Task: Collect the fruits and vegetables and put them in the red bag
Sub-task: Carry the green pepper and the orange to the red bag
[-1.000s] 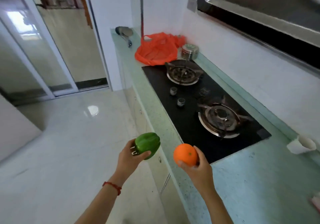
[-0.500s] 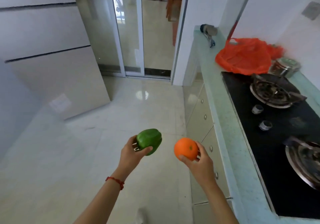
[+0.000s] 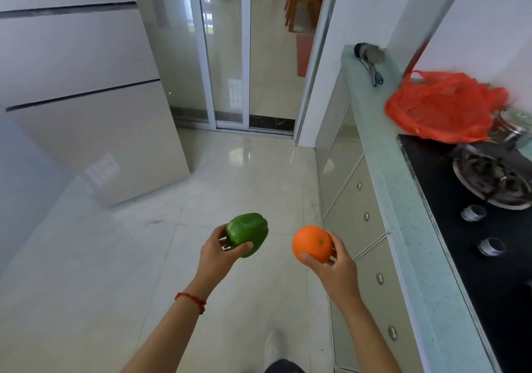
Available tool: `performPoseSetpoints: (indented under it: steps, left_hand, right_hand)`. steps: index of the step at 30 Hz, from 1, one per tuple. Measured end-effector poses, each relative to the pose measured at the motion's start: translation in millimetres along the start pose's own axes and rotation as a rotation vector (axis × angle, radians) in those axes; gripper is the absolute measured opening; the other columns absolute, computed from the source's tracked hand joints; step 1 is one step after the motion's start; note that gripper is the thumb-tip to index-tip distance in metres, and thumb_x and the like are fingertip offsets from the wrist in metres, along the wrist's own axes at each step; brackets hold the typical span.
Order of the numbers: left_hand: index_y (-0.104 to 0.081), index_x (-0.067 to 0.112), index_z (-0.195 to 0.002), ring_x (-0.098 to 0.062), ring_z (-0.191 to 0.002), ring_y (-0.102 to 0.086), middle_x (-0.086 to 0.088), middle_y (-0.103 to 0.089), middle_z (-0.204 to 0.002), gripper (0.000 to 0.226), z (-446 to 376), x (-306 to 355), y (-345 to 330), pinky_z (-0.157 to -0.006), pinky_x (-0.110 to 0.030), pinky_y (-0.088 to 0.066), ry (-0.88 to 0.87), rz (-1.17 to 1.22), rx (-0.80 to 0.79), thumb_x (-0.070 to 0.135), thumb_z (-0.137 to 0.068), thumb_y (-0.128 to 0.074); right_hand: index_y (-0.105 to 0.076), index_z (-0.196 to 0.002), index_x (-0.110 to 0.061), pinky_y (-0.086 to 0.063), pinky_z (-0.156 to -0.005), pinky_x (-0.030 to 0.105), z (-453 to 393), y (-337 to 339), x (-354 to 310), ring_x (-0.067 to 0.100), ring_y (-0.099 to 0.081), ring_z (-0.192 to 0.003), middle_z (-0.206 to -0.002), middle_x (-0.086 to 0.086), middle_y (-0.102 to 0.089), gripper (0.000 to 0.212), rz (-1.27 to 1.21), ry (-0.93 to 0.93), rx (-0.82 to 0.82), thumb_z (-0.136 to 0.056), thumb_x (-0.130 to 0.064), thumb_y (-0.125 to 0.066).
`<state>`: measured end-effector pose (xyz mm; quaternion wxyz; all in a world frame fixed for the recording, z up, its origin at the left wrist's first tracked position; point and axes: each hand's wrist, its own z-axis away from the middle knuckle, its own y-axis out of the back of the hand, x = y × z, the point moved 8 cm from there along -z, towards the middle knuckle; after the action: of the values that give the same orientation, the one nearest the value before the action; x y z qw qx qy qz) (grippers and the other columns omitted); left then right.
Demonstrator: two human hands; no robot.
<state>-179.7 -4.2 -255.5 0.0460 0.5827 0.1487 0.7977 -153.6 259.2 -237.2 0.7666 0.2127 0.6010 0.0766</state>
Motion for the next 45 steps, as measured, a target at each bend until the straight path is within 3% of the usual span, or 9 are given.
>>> performPoseSetpoints:
  steps: [13,24,38,45]
  left_hand:
    - [-0.050,0.012,-0.121,-0.018,-0.094,-0.057,-0.004,-0.059,-0.110,0.058,-191.9,69.7,-52.9,-0.071,-0.020,-0.044,-0.003,-0.021,-0.020,0.020,-0.070,-0.077]
    - [-0.051,0.013,-0.119,-0.016,-0.092,-0.057,-0.002,-0.059,-0.107,0.053,-345.7,137.6,-74.6,-0.064,-0.014,-0.042,-0.026,-0.030,-0.012,0.020,-0.072,-0.076]
    - [-0.048,0.010,-0.123,-0.020,-0.098,-0.057,-0.007,-0.059,-0.114,0.060,-592.6,210.0,-90.5,-0.076,-0.026,-0.046,-0.080,-0.105,-0.154,0.022,-0.072,-0.076]
    - [-0.046,0.010,-0.125,-0.021,-0.099,-0.055,-0.010,-0.058,-0.118,0.061,-670.6,233.8,-122.0,-0.081,-0.029,-0.047,-0.064,-0.139,-0.250,0.023,-0.073,-0.074]
  right_hand:
    - [-0.040,-0.135,-0.022,-0.048,-0.089,0.032,-209.2,-5.5,-33.8,0.020,-0.052,-0.109,-0.134,0.006,-0.049,0.079,0.018,0.007,0.013,-0.068,-0.032,-0.080]
    - [-0.039,-0.135,-0.022,-0.046,-0.085,0.028,-368.3,-15.3,-85.7,0.017,-0.050,-0.106,-0.135,0.007,-0.048,0.078,0.035,0.026,0.005,-0.069,-0.032,-0.079]
    - [-0.044,-0.133,-0.020,-0.048,-0.088,0.031,-563.0,-61.0,-130.5,0.021,-0.054,-0.109,-0.132,0.006,-0.051,0.075,-0.058,-0.095,0.163,-0.069,-0.026,-0.080]
    - [-0.042,-0.135,-0.020,-0.046,-0.085,0.027,-624.6,-63.1,-139.5,0.021,-0.052,-0.111,-0.133,0.005,-0.049,0.075,-0.045,-0.144,0.218,-0.070,-0.027,-0.079]
